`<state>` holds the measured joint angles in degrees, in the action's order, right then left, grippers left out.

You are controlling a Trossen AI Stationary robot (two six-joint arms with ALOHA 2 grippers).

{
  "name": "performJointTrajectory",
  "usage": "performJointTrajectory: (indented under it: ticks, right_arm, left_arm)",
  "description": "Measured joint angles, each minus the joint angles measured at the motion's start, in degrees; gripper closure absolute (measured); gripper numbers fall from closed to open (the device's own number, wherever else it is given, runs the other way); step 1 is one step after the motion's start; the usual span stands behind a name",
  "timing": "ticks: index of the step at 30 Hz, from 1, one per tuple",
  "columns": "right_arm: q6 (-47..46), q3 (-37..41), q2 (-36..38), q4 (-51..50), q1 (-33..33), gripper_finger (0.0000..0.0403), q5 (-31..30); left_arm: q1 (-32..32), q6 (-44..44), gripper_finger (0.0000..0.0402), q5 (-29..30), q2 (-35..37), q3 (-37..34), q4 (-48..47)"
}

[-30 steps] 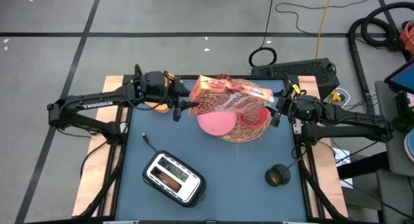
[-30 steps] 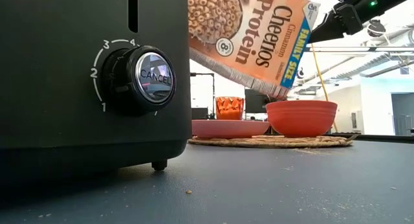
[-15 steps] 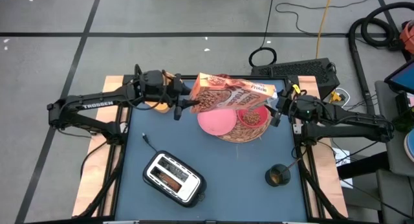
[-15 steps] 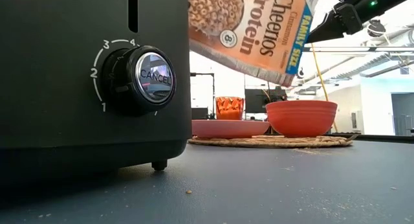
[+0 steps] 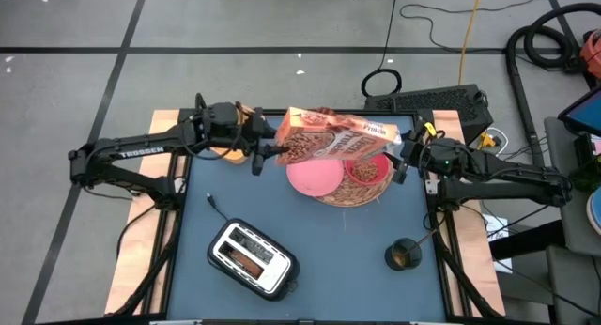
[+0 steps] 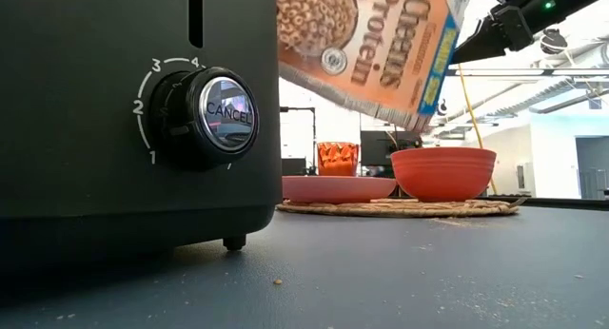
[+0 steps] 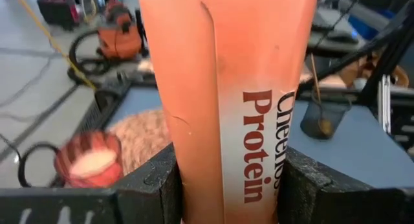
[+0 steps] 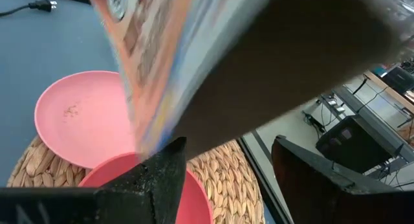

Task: Arrange a breakfast setting
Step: Pour the cereal from the cereal box into the red bowl

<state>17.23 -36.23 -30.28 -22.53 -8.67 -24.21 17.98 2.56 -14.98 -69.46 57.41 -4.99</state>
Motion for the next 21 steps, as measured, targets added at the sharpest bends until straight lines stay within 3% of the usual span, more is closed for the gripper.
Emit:
performJointTrajectory:
  ticks: [21]
  right_arm:
    - [0.0, 0.0, 0.0, -0.01, 0.02, 0.0188, 0.0]
  left_arm:
    - [-0.09, -0.28, 0.0224, -0.06, 0.24, 0.02, -0.39]
